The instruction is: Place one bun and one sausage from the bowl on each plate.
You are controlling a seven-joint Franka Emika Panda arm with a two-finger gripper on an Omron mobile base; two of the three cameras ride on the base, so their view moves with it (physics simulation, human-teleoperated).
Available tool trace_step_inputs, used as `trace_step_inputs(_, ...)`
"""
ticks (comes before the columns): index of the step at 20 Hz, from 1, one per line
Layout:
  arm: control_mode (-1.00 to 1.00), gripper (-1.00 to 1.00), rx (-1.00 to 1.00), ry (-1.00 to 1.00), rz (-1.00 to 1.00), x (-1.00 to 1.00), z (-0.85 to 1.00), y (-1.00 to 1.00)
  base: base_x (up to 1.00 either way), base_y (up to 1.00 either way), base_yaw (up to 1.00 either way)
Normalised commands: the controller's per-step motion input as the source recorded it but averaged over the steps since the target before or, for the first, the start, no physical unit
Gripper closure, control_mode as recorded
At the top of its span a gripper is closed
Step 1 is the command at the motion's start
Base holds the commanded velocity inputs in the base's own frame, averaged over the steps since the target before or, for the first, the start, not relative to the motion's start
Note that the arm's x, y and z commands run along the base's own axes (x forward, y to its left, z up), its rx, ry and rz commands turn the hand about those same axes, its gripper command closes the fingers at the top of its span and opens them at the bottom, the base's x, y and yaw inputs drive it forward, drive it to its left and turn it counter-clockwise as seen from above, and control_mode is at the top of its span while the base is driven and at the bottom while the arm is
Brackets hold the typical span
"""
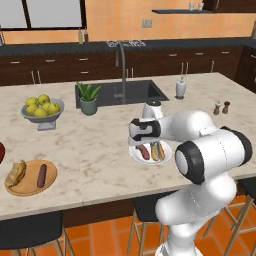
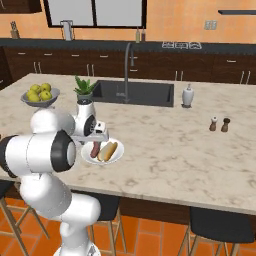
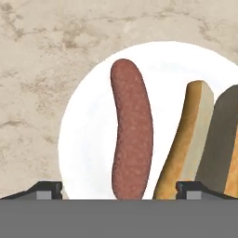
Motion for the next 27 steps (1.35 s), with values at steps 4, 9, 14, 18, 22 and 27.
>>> trace_step_inputs(4, -1.00, -1.00, 0.00, -0.07, 0.00, -1.00, 0.63, -0.26, 0.00, 0.00, 0.00)
trace_step_inputs(9, -1.00, -1.00, 0.00, -0.01, 0.00, -1.00, 0.77, -0.27, 0.00, 0.00, 0.00)
trace_step_inputs(14, -1.00, -1.00, 0.00, 0.00, -0.01, -0.91, 0.77, -0.28, 0.00, 0.00, 0.00)
trace_step_inputs(18, -1.00, -1.00, -0.01, -0.02, -0.01, -1.00, 0.37, -0.10, 0.00, 0.00, 0.00)
trace_step_inputs(22, -1.00, -1.00, -0.06, 0.00, -0.01, -0.99, 0.49, 0.07, 0.00, 0.00, 0.00)
trace_step_inputs(27, -1.00, -1.00, 0.02, 0.02, 0.00, -0.54, 0.21, -0.45, 0.00, 0.00, 0.00)
